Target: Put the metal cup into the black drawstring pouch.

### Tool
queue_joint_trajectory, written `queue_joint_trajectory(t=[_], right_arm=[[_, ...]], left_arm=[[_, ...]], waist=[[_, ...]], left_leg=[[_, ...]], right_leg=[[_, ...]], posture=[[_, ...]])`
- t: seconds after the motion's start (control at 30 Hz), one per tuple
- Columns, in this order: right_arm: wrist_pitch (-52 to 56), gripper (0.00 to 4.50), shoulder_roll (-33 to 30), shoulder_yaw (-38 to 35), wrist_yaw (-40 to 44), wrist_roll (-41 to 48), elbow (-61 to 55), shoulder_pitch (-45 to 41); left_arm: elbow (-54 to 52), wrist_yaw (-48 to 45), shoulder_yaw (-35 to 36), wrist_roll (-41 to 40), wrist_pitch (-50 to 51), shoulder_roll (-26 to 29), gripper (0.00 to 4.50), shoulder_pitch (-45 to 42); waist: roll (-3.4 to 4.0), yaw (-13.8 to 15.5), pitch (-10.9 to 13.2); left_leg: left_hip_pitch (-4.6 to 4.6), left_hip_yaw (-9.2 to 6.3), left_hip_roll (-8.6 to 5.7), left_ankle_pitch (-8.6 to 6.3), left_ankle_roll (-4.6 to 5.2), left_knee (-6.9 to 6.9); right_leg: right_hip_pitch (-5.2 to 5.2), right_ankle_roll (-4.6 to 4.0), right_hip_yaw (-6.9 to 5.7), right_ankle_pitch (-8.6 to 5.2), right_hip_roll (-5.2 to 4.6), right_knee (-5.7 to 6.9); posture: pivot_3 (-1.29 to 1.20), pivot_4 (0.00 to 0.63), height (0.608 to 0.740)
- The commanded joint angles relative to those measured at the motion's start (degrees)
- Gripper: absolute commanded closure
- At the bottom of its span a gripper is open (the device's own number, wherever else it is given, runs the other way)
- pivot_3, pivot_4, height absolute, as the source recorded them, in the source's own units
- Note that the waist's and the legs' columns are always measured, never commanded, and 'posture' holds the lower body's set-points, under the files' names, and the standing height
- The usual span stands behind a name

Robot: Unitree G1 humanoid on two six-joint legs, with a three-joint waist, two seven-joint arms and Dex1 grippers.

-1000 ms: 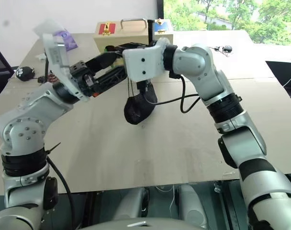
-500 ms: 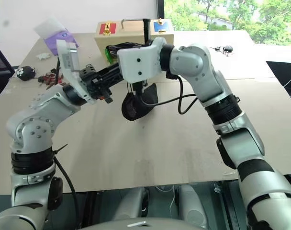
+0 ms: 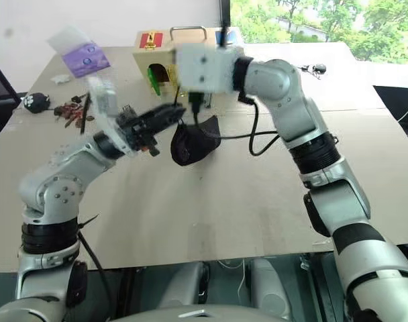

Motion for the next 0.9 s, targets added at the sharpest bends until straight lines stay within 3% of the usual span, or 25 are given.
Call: queue_joint_trajectory(t=[0.03,0.33,0.5,0.63,0.67,0.7,0.77,0.9], right_arm=[[3.5,4.50,-5.0,-8.1,-6.2,0.9,4.1,-3.1],[2.0,4.50,-13.1,-9.9,-7.4,2.4,13.1,1.4],[8.5,4.50,-13.2,-11.8,-2.7,10.2,4.8,10.7],[18.8,4.50,-12.3,-12.5,3.8,19.4,-9.6,27.8],[20.7,4.18,-11.8,-12.6,3.9,20.8,-12.5,31.2],[22.3,3.82,-11.7,-12.3,4.1,21.9,-15.4,34.8],[24.8,3.04,-11.4,-12.5,3.7,23.4,-19.7,39.8],[29.6,1.12,-8.7,-14.1,-0.7,26.0,-30.1,48.8]], left_arm=[[3.2,0.7,-1.3,6.6,-2.8,1.2,4.31,2.1],[8.0,3.8,-2.5,12.4,-7.0,-0.9,4.31,-2.2],[9.4,3.2,-6.1,15.7,-8.8,-2.3,4.31,-4.4],[10.7,2.5,-9.2,18.4,-9.8,-3.3,4.31,-2.9],[10.0,1.9,-8.8,17.6,-9.3,-3.3,3.26,-2.3],[8.7,1.8,-8.0,16.8,-8.8,-3.3,2.99,-1.6],[6.3,2.4,-6.3,15.8,-8.1,-3.3,2.03,-0.4],[1.6,4.1,-0.5,12.9,-4.4,-2.1,0.12,4.0]], waist=[[-0.01,0.3,0.0],[0.01,-0.2,0.0],[0.01,-0.3,0.0],[0.01,-0.1,-0.1],[0.01,-0.1,-0.1],[0.03,-0.1,0.0],[0.07,-0.3,0.0],[0.07,-0.4,0.0]], left_leg=[[-0.08,-0.04,0.00,0.00,0.01,0.07],[-0.72,0.15,-0.03,-0.01,0.02,0.25],[-0.71,0.31,-0.02,-0.02,0.05,0.30],[-0.70,0.26,0.02,-0.05,0.09,0.37],[-0.70,0.24,0.02,-0.06,0.11,0.36],[-0.70,0.20,0.02,-0.08,0.14,0.42],[-0.69,0.12,0.02,-0.19,0.33,0.57],[-0.57,0.11,0.03,-0.20,0.36,0.87]], right_leg=[[0.00,0.00,-0.08,0.00,0.00,-0.03],[-0.66,0.00,-0.01,0.01,-0.03,0.22],[-0.65,0.01,0.05,0.01,-0.03,0.29],[-0.61,0.01,0.00,0.01,0.00,0.35],[-0.62,0.01,0.03,0.01,0.00,0.37],[-0.61,0.01,0.03,0.00,0.00,0.41],[-0.64,0.01,0.12,0.01,0.00,0.57],[-0.60,0.02,0.16,0.01,0.07,0.91]], posture=[[0.00,0.150,0.740],[0.00,0.150,0.740],[0.00,0.150,0.740],[0.00,0.150,0.740],[0.00,0.150,0.740],[0.00,0.150,0.740],[0.00,0.150,0.740],[0.00,0.150,0.740]])
